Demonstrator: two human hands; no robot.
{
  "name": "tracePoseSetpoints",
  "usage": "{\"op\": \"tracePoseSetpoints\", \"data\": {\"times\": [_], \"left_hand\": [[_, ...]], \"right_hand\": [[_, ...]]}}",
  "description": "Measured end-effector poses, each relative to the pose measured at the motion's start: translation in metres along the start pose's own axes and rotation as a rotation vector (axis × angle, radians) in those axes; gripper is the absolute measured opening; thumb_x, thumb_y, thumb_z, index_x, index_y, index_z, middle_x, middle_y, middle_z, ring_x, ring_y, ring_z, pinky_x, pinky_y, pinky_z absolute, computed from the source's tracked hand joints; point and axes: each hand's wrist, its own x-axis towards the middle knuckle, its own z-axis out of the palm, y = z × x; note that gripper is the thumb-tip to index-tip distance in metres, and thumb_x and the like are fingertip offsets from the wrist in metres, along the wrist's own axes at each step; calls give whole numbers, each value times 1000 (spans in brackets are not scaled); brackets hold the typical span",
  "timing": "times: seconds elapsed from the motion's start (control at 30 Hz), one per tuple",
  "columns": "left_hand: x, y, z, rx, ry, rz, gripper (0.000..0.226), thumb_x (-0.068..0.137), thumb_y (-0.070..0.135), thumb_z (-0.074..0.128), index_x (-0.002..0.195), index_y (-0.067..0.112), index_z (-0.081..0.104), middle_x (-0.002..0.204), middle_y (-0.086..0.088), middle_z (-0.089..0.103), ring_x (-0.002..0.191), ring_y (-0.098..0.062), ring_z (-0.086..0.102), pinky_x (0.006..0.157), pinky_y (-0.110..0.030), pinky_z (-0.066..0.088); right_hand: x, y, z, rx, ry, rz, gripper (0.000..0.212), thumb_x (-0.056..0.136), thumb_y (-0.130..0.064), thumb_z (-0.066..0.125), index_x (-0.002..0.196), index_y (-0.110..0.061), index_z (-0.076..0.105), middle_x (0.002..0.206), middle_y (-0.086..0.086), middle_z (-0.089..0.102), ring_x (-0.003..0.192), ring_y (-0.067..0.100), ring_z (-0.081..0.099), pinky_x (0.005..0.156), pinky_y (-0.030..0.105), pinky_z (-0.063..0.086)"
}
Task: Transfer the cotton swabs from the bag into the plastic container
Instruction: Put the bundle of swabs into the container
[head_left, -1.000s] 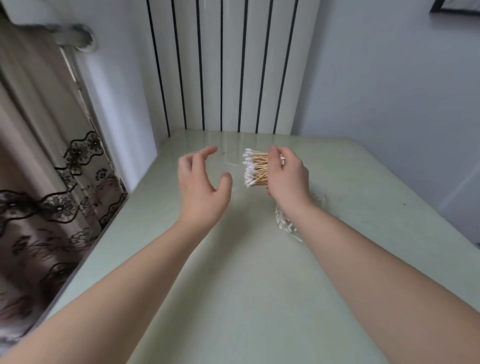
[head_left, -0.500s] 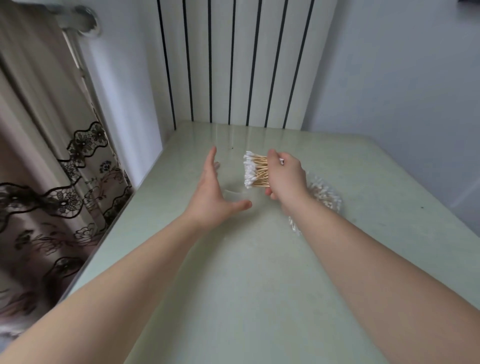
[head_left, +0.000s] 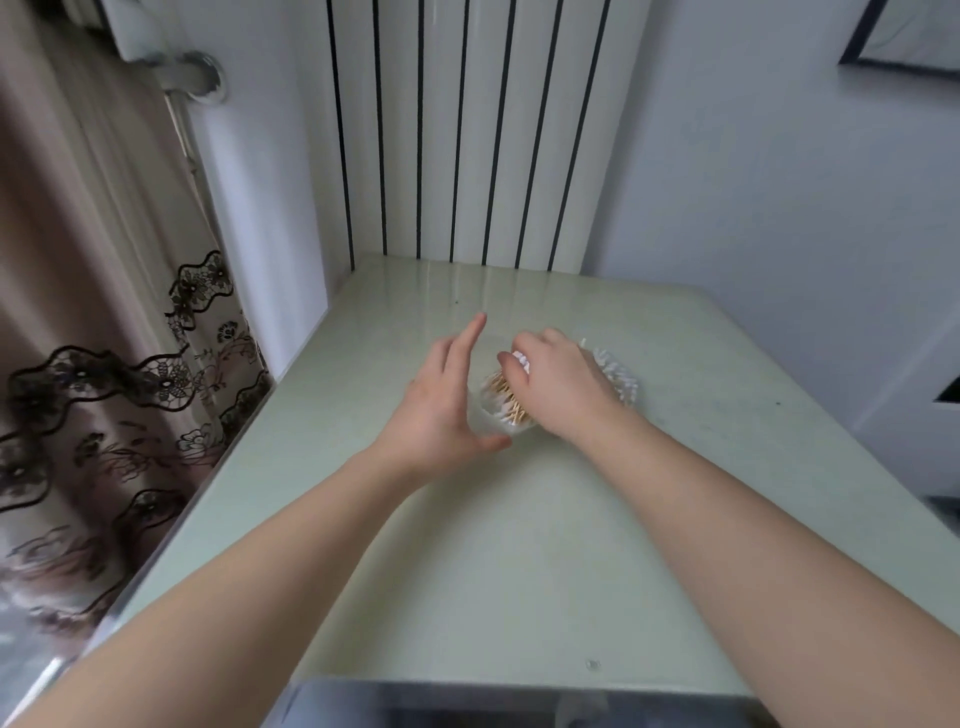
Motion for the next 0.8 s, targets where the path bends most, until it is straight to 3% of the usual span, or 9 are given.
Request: {"op": "tracePoseSetpoints", "data": {"times": [0.17, 0.43, 0.53, 0.6, 0.7, 0.8], "left_hand": [[-11, 8, -1, 117, -2, 44, 131, 66, 37, 89, 156, 43, -6, 149, 3, 25, 133, -26, 42, 108, -51, 42], [-11, 9, 6, 193, 40, 87, 127, 68, 46, 86, 157, 39, -5, 153, 1, 25, 139, -25, 37, 107, -54, 41], [-13, 6, 7, 180, 61, 87, 123, 70, 49, 83, 156, 41, -4, 155, 0, 24, 142, -25, 36, 109, -54, 40], [-13, 4, 7, 169, 62, 80, 122, 70, 50, 82, 156, 41, -4, 157, -1, 23, 144, -24, 34, 110, -54, 38], [-13, 2, 6, 172, 65, 60, 123, 70, 52, 82, 158, 37, -3, 158, 1, 22, 143, -23, 34, 112, -51, 37], [-13, 2, 7, 159, 76, 44, 124, 69, 51, 83, 157, 39, -3, 157, 2, 22, 141, -24, 36, 112, -50, 36]], "right_hand": [[-11, 5, -1, -3, -92, 104, 37, 101, -49, 38, 118, -25, 60, 120, 17, 50, 105, 45, 60, 93, 45, 49], [-16, -8, 10, -163, -201, 136, 43, 104, -48, 28, 127, -22, 53, 132, 14, 44, 114, 42, 56, 85, 45, 43], [-12, -6, 14, 13, -237, 149, 37, 102, -46, 36, 127, -27, 57, 157, 13, 27, 130, 38, 50, 99, 43, 43], [-10, -4, 17, 186, -204, 168, 29, 97, -41, 49, 119, -33, 66, 163, 11, 23, 143, 29, 39, 111, 39, 38], [-11, -4, 18, 310, -89, 153, 21, 88, -29, 62, 104, -34, 75, 152, 8, 45, 141, 19, 43, 112, 32, 37], [-13, -6, 19, 354, -35, 176, 13, 82, -30, 70, 93, -28, 76, 108, -1, 71, 109, 18, 63, 92, 30, 49]]}}
